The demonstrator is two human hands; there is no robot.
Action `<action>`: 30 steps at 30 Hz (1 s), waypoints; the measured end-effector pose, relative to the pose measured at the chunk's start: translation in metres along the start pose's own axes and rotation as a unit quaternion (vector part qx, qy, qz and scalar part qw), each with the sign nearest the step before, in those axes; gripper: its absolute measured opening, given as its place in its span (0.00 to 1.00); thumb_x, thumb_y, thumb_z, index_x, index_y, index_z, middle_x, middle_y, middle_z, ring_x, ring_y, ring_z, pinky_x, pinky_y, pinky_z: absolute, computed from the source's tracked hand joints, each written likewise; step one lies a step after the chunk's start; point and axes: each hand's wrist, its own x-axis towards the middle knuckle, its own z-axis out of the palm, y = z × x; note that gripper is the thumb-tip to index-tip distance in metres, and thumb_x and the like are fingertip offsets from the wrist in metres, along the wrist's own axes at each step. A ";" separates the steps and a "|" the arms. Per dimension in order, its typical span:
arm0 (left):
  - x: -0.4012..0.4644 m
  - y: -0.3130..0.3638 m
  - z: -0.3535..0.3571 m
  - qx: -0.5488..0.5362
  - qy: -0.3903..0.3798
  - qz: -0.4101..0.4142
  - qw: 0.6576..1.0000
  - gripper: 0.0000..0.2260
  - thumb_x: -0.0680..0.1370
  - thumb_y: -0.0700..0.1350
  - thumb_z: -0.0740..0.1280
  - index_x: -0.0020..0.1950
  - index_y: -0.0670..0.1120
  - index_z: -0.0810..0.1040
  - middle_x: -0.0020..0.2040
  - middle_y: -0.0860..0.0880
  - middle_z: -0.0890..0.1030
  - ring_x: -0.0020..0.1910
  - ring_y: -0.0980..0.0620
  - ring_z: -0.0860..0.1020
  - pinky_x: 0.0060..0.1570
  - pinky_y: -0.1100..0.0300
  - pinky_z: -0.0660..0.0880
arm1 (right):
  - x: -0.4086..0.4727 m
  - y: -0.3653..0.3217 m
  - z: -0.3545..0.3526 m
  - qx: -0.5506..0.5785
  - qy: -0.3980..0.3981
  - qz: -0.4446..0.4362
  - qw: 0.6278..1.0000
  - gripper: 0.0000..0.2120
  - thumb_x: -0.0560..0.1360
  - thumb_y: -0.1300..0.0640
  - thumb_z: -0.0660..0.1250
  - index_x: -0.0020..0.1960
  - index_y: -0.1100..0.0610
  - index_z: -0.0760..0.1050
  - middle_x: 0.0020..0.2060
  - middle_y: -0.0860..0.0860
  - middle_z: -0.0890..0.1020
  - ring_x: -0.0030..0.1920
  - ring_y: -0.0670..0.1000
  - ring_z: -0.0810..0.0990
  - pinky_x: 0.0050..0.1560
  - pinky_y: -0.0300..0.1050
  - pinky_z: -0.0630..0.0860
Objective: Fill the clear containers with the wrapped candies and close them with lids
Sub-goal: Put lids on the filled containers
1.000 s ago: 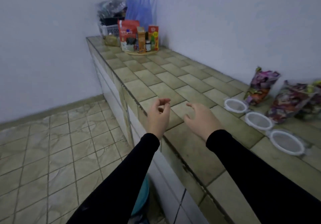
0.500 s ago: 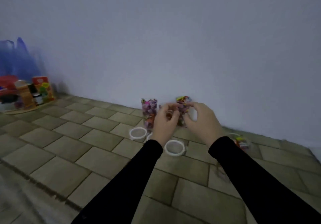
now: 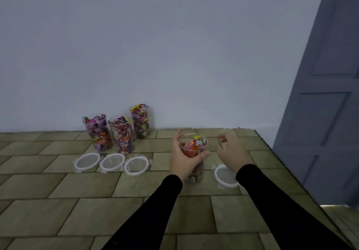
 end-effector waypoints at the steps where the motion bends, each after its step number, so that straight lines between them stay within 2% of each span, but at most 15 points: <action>1: 0.000 -0.004 0.003 -0.007 -0.001 -0.008 1.000 0.50 0.56 0.58 0.82 0.72 0.61 0.59 0.66 0.56 0.71 0.64 0.60 0.73 0.62 0.62 0.72 | -0.003 0.010 0.005 -0.024 -0.030 0.028 0.999 0.12 0.74 0.60 0.65 0.57 0.58 0.77 0.51 0.55 0.80 0.53 0.56 0.78 0.54 0.45 0.73; 3: -0.003 -0.010 0.007 -0.012 0.001 -0.025 1.000 0.48 0.59 0.52 0.83 0.72 0.58 0.60 0.62 0.59 0.73 0.59 0.64 0.75 0.58 0.67 0.73 | -0.010 0.027 0.016 -0.098 -0.110 0.051 0.988 0.14 0.75 0.55 0.65 0.59 0.57 0.76 0.54 0.54 0.80 0.55 0.55 0.78 0.53 0.43 0.72; 6: -0.006 -0.018 0.010 0.006 0.005 -0.048 0.999 0.38 0.63 0.47 0.82 0.66 0.57 0.65 0.56 0.60 0.76 0.56 0.62 0.77 0.50 0.72 0.73 | -0.021 0.042 0.028 -0.179 -0.195 0.062 0.962 0.15 0.75 0.50 0.65 0.59 0.55 0.76 0.55 0.53 0.80 0.56 0.53 0.78 0.50 0.40 0.71; 9: -0.005 -0.020 0.011 0.007 -0.006 -0.054 0.999 0.36 0.65 0.47 0.81 0.65 0.57 0.65 0.56 0.59 0.77 0.53 0.66 0.76 0.46 0.75 0.73 | -0.024 0.049 0.030 -0.231 -0.231 0.037 0.944 0.06 0.75 0.52 0.64 0.47 0.53 0.76 0.51 0.51 0.80 0.52 0.51 0.79 0.48 0.39 0.71; 12: -0.005 -0.021 0.010 0.005 -0.006 -0.059 0.998 0.35 0.66 0.47 0.80 0.67 0.55 0.64 0.55 0.60 0.77 0.50 0.69 0.76 0.44 0.75 0.73 | -0.022 0.053 0.033 -0.258 -0.251 0.010 0.933 0.09 0.74 0.53 0.63 0.36 0.52 0.70 0.44 0.51 0.77 0.50 0.53 0.79 0.49 0.40 0.71; 14: -0.005 -0.022 0.010 0.010 -0.004 -0.060 0.998 0.36 0.66 0.47 0.80 0.67 0.55 0.64 0.56 0.61 0.76 0.52 0.67 0.76 0.44 0.76 0.73 | -0.020 0.051 0.032 -0.285 -0.261 0.000 0.922 0.06 0.75 0.55 0.63 0.40 0.53 0.75 0.46 0.53 0.78 0.54 0.54 0.79 0.52 0.41 0.72; 16: -0.005 -0.023 0.010 0.012 -0.002 -0.059 0.998 0.36 0.66 0.47 0.80 0.68 0.55 0.64 0.56 0.60 0.77 0.53 0.65 0.77 0.44 0.75 0.73 | -0.019 0.050 0.033 -0.299 -0.268 0.003 0.916 0.11 0.77 0.55 0.61 0.55 0.56 0.79 0.55 0.54 0.80 0.58 0.54 0.78 0.59 0.44 0.72; 18: -0.005 -0.023 0.010 0.012 -0.004 -0.060 0.998 0.37 0.66 0.47 0.80 0.69 0.54 0.63 0.57 0.58 0.77 0.52 0.67 0.77 0.44 0.75 0.73 | -0.022 0.047 0.033 -0.302 -0.258 0.016 0.918 0.14 0.79 0.53 0.59 0.60 0.56 0.77 0.60 0.54 0.79 0.62 0.55 0.76 0.64 0.48 0.70; 21: -0.004 -0.024 0.010 0.017 -0.003 -0.054 0.998 0.37 0.66 0.47 0.80 0.69 0.54 0.64 0.58 0.57 0.77 0.52 0.69 0.77 0.45 0.75 0.73 | -0.023 0.053 0.038 -0.280 -0.215 0.032 0.935 0.17 0.81 0.49 0.54 0.41 0.53 0.76 0.58 0.54 0.80 0.60 0.55 0.78 0.65 0.48 0.70; 22: -0.004 -0.024 0.010 0.018 -0.003 -0.054 0.998 0.37 0.66 0.47 0.80 0.68 0.54 0.64 0.58 0.57 0.77 0.52 0.68 0.77 0.45 0.75 0.73 | -0.024 0.054 0.039 -0.277 -0.213 0.036 0.937 0.16 0.80 0.49 0.55 0.41 0.53 0.75 0.57 0.53 0.80 0.59 0.55 0.78 0.64 0.47 0.70; 23: -0.003 -0.024 0.010 0.018 -0.003 -0.054 0.998 0.37 0.66 0.48 0.80 0.69 0.53 0.64 0.58 0.57 0.77 0.54 0.65 0.77 0.45 0.75 0.74 | -0.024 0.055 0.041 -0.270 -0.205 0.033 0.940 0.14 0.80 0.49 0.56 0.46 0.54 0.77 0.57 0.53 0.80 0.58 0.54 0.78 0.63 0.46 0.71; 24: -0.003 -0.025 0.009 0.018 -0.003 -0.053 0.998 0.37 0.66 0.48 0.80 0.69 0.53 0.64 0.59 0.56 0.77 0.55 0.63 0.77 0.46 0.74 0.74 | -0.024 0.054 0.042 -0.267 -0.196 0.031 0.943 0.12 0.79 0.50 0.58 0.51 0.53 0.78 0.54 0.52 0.81 0.57 0.54 0.79 0.60 0.45 0.72; 25: -0.003 -0.026 0.009 0.019 -0.004 -0.054 0.998 0.38 0.65 0.48 0.80 0.70 0.52 0.64 0.59 0.55 0.77 0.56 0.62 0.77 0.45 0.74 0.74 | -0.023 0.055 0.043 -0.254 -0.175 0.031 0.951 0.11 0.78 0.50 0.59 0.50 0.53 0.78 0.50 0.52 0.81 0.53 0.54 0.80 0.55 0.44 0.74; 27: -0.003 -0.026 0.009 0.023 -0.006 -0.056 0.998 0.39 0.65 0.50 0.80 0.71 0.52 0.63 0.60 0.55 0.76 0.57 0.60 0.76 0.44 0.74 0.74 | -0.019 0.049 0.040 -0.194 -0.115 0.056 0.973 0.08 0.76 0.50 0.62 0.43 0.53 0.74 0.40 0.52 0.78 0.42 0.53 0.78 0.43 0.41 0.72; 30: -0.004 -0.025 0.009 0.026 -0.007 -0.056 0.998 0.38 0.66 0.49 0.80 0.70 0.54 0.62 0.59 0.57 0.75 0.55 0.64 0.75 0.42 0.76 0.73 | -0.006 0.040 0.029 -0.100 -0.007 0.080 0.992 0.12 0.78 0.50 0.60 0.41 0.58 0.71 0.38 0.55 0.77 0.38 0.56 0.74 0.38 0.46 0.71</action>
